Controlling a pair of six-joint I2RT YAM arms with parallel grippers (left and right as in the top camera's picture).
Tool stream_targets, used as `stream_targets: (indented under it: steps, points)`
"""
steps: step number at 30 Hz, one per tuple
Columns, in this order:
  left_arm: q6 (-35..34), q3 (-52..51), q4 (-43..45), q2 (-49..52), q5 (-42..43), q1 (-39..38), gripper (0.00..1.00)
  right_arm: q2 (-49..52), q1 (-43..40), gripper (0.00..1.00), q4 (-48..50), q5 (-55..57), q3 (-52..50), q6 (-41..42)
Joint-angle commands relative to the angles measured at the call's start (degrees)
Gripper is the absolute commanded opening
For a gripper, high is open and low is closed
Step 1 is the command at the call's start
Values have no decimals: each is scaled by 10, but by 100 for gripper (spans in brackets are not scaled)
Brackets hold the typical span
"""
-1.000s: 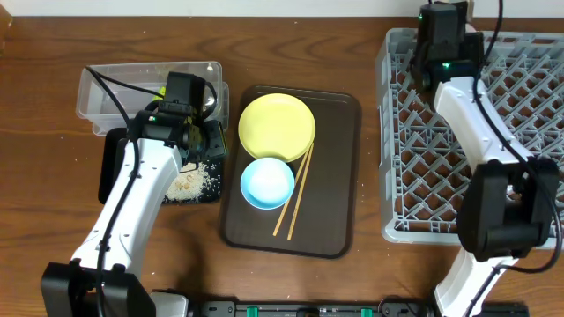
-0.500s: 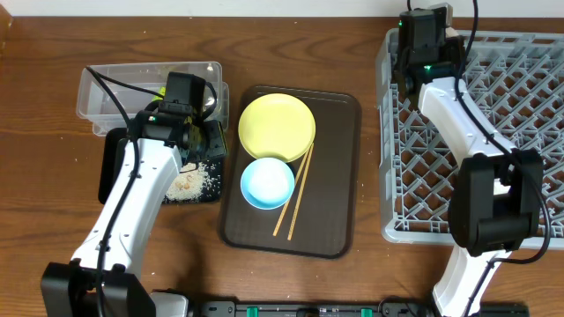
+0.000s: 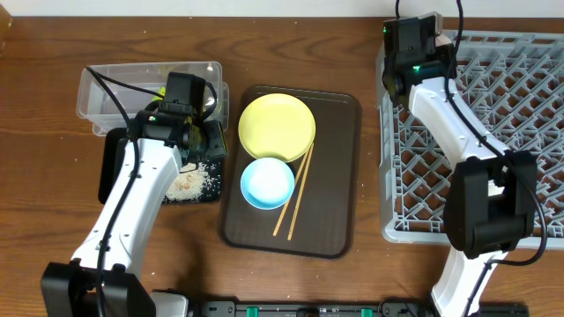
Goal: Sort waste into correct bins and load items into the dishwasher rack
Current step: 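Carry the pink bowl to the rack's back edge and stand it upright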
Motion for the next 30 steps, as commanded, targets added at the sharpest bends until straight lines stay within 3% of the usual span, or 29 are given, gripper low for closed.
stream_targets:
  steps: [1, 5, 8, 13, 18, 30]
  points:
    - [-3, -1, -2, -2, -9, 0, 61, 15, 16, 1, -28, -45, -12, 56]
    - [-3, -1, -2, -2, -9, 0, 62, 11, 14, 1, -12, -32, -12, 61]
    - [-3, -1, -2, -2, -9, 0, 61, 10, 8, 1, 42, 48, -12, 56]
    - [-3, -1, -2, -2, -9, 0, 61, 10, -6, 1, 143, 70, -12, -40]
    - [-4, -1, -2, -2, -9, 0, 61, 15, -8, 1, 144, 25, -12, -53]
    - [-4, -1, -2, -2, -9, 0, 61, 54, -7, 1, 144, 33, -14, -49]
